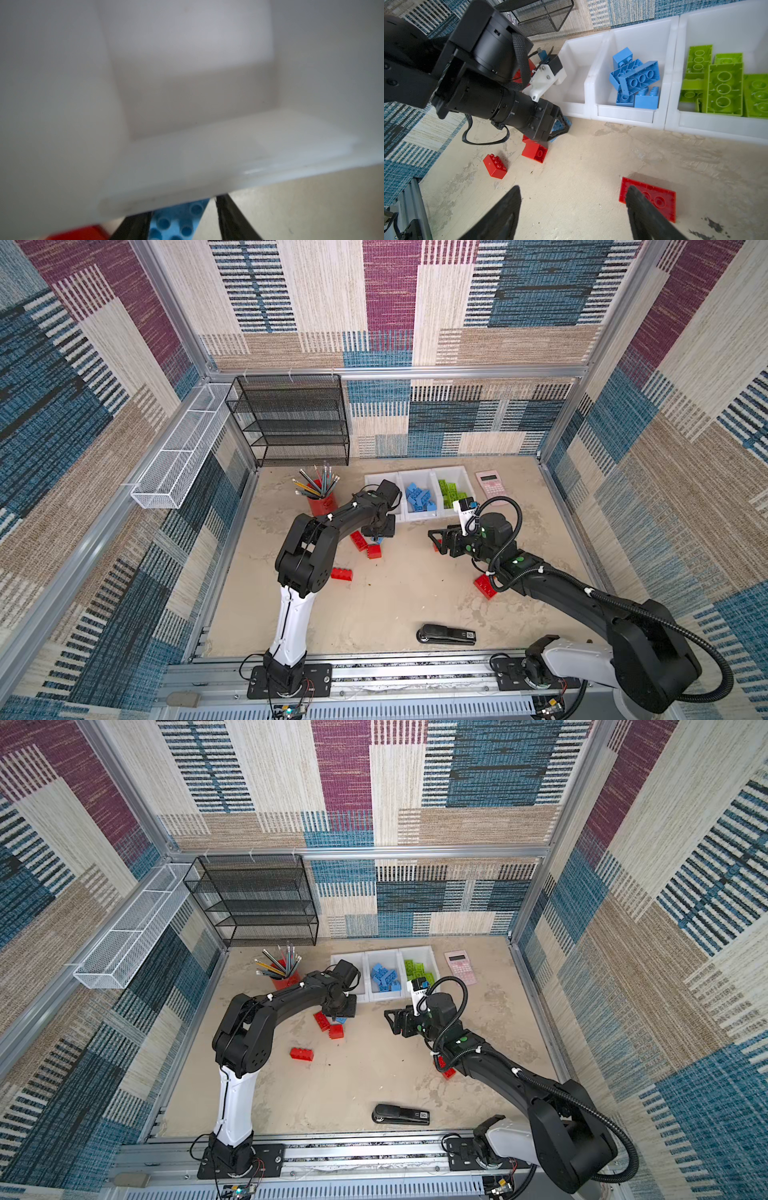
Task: Sort the legos into containers by color
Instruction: 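Lower the left gripper onto the blue brick beside the bin and close, then lift the blue brick with the left gripper over the middle compartment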
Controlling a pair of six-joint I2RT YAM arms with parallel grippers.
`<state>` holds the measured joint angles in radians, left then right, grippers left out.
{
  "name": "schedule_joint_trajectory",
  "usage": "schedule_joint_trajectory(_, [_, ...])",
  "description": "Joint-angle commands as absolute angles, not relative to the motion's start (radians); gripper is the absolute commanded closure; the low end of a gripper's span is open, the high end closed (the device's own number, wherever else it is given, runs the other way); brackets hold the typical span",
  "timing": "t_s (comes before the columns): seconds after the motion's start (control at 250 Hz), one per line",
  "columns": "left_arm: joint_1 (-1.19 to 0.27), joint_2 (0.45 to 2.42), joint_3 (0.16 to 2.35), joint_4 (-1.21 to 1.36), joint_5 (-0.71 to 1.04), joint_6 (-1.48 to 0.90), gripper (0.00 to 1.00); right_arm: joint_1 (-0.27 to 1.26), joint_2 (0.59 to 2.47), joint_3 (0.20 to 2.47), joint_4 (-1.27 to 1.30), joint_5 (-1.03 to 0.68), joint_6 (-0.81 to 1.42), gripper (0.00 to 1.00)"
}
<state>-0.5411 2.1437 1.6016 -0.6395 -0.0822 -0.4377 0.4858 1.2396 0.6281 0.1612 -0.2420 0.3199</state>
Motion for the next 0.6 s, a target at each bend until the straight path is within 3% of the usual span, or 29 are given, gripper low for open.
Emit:
schedule_joint_trajectory(0.0, [-0.544,2.154,1.599,-0.641,-0.043,-0.452,0.6,0.489,1.24,0.627,0.201,-0.23,0.313,0.19])
schedule_joint_trajectory(0.06, [-0.546,2.149,1.586,-0.633,-0.037,-0.456,0.67,0.491,1.241,0.627,0.202,-0.229,0.314,0.19])
schedule_joint_trajectory(0.2, [-0.549,2.119,1.56,-0.624,-0.034,-0.457,0.74,0.493,1.241,0.626,0.204,-0.23,0.313,0.19])
schedule_joint_trajectory(0.596, [-0.593,1.987,1.608,-0.658,-0.019,-0.422,0.77,0.501,1.191,0.618,0.195,-0.229,0.316,0.19])
